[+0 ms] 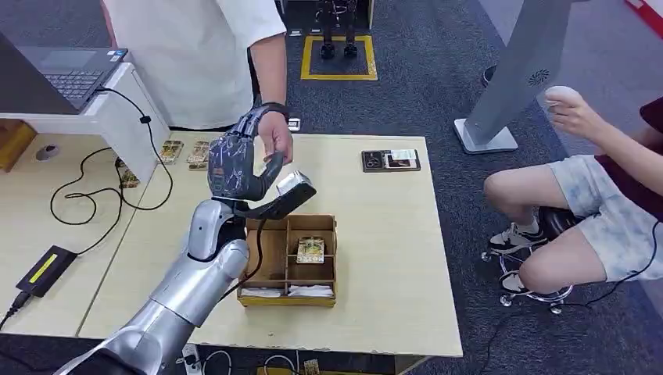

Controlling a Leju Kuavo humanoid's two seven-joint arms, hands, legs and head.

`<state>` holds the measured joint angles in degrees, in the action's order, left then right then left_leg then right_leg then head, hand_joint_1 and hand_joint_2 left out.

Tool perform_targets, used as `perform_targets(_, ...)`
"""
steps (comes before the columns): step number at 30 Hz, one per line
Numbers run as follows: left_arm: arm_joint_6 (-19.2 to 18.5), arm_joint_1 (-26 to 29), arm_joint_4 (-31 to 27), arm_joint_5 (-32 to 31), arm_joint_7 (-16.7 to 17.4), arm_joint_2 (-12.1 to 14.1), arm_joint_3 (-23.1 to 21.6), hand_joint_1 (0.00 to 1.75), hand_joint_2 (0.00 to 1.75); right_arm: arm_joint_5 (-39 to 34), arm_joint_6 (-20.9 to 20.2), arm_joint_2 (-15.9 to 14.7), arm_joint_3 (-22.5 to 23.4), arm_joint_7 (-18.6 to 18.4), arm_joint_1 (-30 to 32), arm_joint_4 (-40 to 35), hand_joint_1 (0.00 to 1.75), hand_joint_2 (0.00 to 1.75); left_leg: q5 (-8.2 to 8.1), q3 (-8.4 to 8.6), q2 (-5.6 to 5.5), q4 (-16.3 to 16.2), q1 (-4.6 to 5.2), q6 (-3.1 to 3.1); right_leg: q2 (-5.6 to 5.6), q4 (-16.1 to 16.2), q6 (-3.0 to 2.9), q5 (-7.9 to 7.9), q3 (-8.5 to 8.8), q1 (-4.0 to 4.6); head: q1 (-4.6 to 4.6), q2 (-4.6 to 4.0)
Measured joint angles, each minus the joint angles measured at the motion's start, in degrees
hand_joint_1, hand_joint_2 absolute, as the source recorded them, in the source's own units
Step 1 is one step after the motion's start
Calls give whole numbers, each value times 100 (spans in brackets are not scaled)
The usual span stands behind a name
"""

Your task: Pass the card to the sensor for recognition and then transmit it.

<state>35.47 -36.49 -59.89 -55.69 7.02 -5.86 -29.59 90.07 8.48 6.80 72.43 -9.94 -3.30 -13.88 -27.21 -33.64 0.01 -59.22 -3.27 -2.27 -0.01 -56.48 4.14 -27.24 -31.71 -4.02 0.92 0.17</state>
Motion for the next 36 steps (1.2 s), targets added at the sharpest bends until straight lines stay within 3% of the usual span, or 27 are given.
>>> perform_targets(16, 81, 204, -284, 206, -218, 67, 0, 0, 175, -109, 2, -2, -13, 33, 7, 11, 0, 175, 0, -3, 0, 1, 0, 0, -1, 0, 0, 0, 1, 0, 0, 0)
perform_targets(22, 225, 890, -887, 92, -341, 406, 59, 0, 175, -234, 0, 0, 13, 50, 61, 4, 0, 175, -1, -5, 1, 2, 0, 0, 0, -1, 1, -5, 0, 0, 0, 0)
perform_targets(27, 407, 1591, -1452, 409, -551, 684, 441, 0, 175, -306, -22, 37, 70, 33, 149, -90, 0, 175, -3, -13, -2, 3, -1, -2, -8, -1, 2, -9, -4, 0, -4, 0)
perform_targets(36, 420, 2462, -2254, 522, -778, 907, 951, 0, 175, -306, -120, 227, 181, -39, 216, -385, 0, 175, -3, -9, 4, 4, -1, -2, 0, -1, 2, -9, -8, 0, -2, 0)
